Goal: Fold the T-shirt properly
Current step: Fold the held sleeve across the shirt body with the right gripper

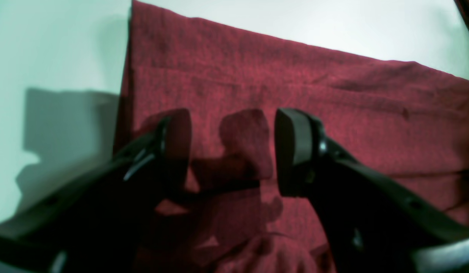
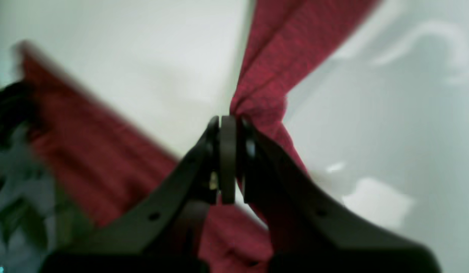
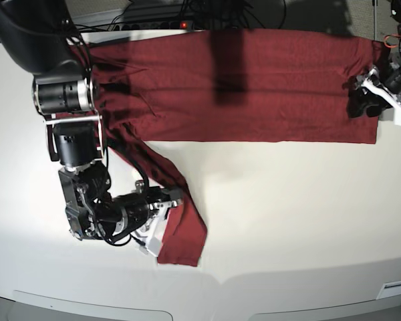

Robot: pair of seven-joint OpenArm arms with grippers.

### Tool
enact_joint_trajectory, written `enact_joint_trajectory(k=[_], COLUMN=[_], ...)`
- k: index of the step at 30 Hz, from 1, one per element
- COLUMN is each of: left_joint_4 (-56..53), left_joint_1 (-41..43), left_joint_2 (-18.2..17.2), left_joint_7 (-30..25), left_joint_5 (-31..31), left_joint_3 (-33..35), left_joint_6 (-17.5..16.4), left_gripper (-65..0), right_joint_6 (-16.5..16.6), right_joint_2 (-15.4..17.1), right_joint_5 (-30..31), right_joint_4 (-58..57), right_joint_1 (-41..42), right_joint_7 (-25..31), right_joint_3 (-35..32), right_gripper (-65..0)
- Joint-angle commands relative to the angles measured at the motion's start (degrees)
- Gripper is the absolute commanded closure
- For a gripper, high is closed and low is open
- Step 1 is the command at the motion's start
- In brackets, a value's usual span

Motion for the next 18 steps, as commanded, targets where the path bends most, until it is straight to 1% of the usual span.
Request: enact_joint_trajectory(k=[1,4,8,15,18], left_joint_4=[0.96,0.96,0.96,0.96,0.96], left_joint_1=[-0.33,-0.33,-0.33,-0.33,-0.33], left_joint_2=[-1.07,-1.11,-1.09,-1.09,-1.09], left_joint_7=[-1.38,-1.31,-1.36,-1.31,-1.33], left_joint_5=[-1.03,-1.01,-1.03,-1.01,-1.01], left_joint_3=[-0.44,-0.44,-0.44,-0.44,-0.44], left_joint_6=[-0.28,-0.26,-0.26,-0.26,-0.26], left_gripper=[-34.0,-34.0,-34.0,-34.0,-34.0], right_joint_6=[0.28,0.28,0.28,0.28,0.28], right_joint_2=[-0.37,-0.50,-1.27,-1.22,-1.22], right_joint_5=[2.21,6.16,11.69,21.53,23.76], right_joint_4=[2.34,5.25,9.99,25.44,31.32], right_joint_1=[1.14,-2.32,-7.26,-16.04,-19.50], right_joint_7=[-0.96,-1.70,-5.70,-10.95,-11.91], right_joint_3=[-0.04,-2.47,-5.62,-7.69,-8.11], right_gripper=[0.0,0.0,0.0,0.0,0.0])
